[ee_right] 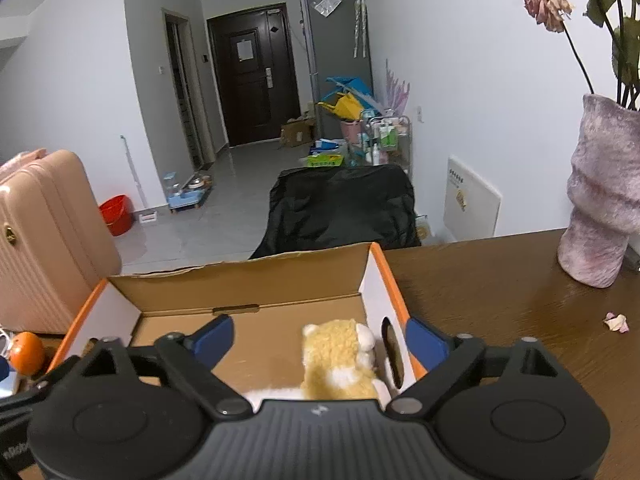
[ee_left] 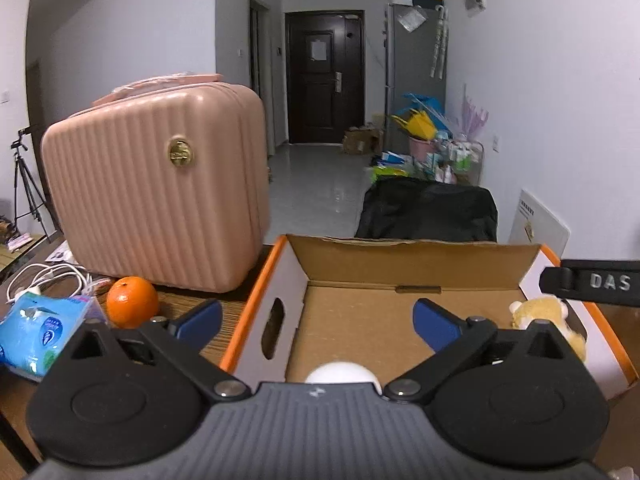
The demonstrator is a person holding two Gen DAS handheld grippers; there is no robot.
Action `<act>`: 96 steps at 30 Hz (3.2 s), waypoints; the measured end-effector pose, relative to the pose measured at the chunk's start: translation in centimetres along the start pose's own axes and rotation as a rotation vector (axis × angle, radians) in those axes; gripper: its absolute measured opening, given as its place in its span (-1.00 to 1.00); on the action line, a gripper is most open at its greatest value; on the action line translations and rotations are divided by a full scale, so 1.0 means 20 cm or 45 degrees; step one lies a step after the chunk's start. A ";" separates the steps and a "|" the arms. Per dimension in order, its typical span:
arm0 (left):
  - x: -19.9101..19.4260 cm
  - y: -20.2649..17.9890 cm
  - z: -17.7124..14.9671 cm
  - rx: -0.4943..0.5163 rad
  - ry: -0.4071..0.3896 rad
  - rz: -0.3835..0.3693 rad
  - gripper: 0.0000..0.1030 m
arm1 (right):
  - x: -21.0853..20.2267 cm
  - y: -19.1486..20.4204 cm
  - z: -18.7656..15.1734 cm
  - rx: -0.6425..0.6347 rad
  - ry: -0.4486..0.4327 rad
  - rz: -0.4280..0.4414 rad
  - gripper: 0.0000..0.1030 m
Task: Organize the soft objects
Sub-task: 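Lower both items into the box and open both grippers, then withdraw both grippers from the box back over the table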
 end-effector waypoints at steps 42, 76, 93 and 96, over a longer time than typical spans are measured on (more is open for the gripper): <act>-0.52 0.13 -0.09 -0.023 -0.082 -0.117 1.00 | -0.71 -0.10 -0.20 -0.110 -0.213 0.048 1.00; -1.37 0.17 -0.67 0.038 -0.125 -0.269 1.00 | -1.51 -0.25 -1.02 -0.198 -0.266 0.080 1.00; -1.43 0.17 -0.95 0.080 -0.085 -0.314 1.00 | -1.52 -0.19 -1.34 -0.284 -0.165 0.068 1.00; -1.39 0.18 -0.98 0.079 -0.070 -0.312 1.00 | -1.49 -0.18 -1.36 -0.289 -0.138 0.065 1.00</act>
Point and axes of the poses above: each gripper's, at about its wrist camera, not at the fingertips, and x roughly the way its jaws point, y to its left, z to its top, the point moved 8 cm from there along x, roughly the way its jaws point, and after that the axes turned 4 degrees about -z, right-handed, at the moved point
